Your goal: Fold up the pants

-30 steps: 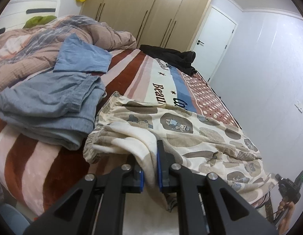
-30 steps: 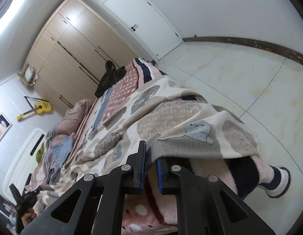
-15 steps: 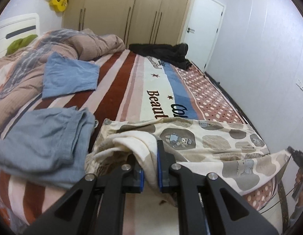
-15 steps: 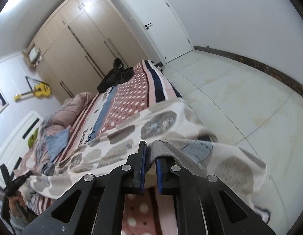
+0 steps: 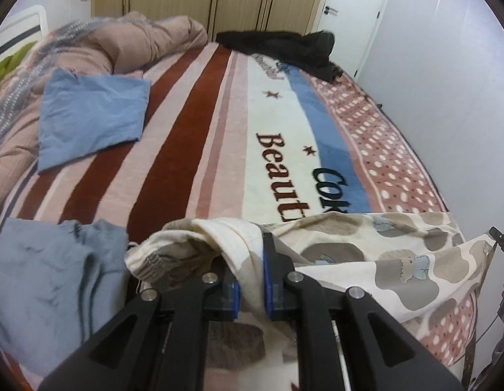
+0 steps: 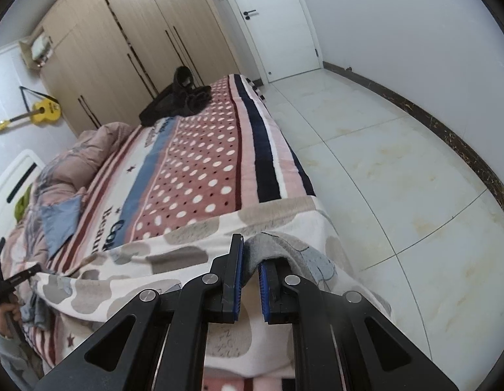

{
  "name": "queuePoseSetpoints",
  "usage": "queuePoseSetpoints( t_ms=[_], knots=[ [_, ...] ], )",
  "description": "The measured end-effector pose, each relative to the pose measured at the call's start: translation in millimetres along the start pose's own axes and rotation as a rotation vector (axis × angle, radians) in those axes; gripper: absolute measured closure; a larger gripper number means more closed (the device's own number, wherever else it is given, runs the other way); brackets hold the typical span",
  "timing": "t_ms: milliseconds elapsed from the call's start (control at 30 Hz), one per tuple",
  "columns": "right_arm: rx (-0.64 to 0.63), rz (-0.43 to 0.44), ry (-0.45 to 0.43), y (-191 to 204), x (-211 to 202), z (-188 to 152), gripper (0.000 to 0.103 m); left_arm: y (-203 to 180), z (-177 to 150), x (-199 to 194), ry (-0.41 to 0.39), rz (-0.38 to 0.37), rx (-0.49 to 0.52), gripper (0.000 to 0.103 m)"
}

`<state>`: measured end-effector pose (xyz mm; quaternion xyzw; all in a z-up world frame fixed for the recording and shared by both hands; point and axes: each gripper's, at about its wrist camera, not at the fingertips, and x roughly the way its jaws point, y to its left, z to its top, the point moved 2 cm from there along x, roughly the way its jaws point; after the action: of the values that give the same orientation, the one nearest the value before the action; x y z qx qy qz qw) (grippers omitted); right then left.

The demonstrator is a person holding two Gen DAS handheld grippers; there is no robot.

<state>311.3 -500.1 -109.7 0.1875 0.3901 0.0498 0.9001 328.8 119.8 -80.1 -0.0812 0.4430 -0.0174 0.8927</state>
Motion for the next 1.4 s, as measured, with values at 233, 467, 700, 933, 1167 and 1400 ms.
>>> queuePoseSetpoints(
  t_ms=[233, 467, 700, 933, 1167, 1400],
  knots=[
    [-0.008, -0.049, 0.038, -1.4, 41.8, 7.3, 0.099, 1.4, 10.5, 42.1, 0.049, 0.025, 0.011, 0.093],
    [0.008, -0.07, 0.093, -1.4, 72.5, 5.1, 0.098, 3.3, 10.2, 62.0, 0.086, 0.037, 0.014, 0.089],
    [0.028, -0.052, 0.12, -4.0, 74.2, 1.1, 0.073, 11.1, 12.5, 44.3, 0.036, 0.105, 0.033, 0.026],
    [-0.015, -0.04, 0.076, 10.6, 30.0, -2.1, 0.062, 15.4, 8.6, 3.7, 0.001, 0.082, 0.047, 0.026],
    [-0.133, 0.099, 0.077, 63.3, -0.5, -35.3, 0.06, -16.7, -16.1, -10.3, 0.024, 0.004, 0.119, 0.026],
    [-0.226, 0.231, 0.18, 114.5, 30.5, -86.8, 0.081, -41.8, -56.1, 17.0, 0.1, -0.002, 0.196, 0.026]
  ],
)
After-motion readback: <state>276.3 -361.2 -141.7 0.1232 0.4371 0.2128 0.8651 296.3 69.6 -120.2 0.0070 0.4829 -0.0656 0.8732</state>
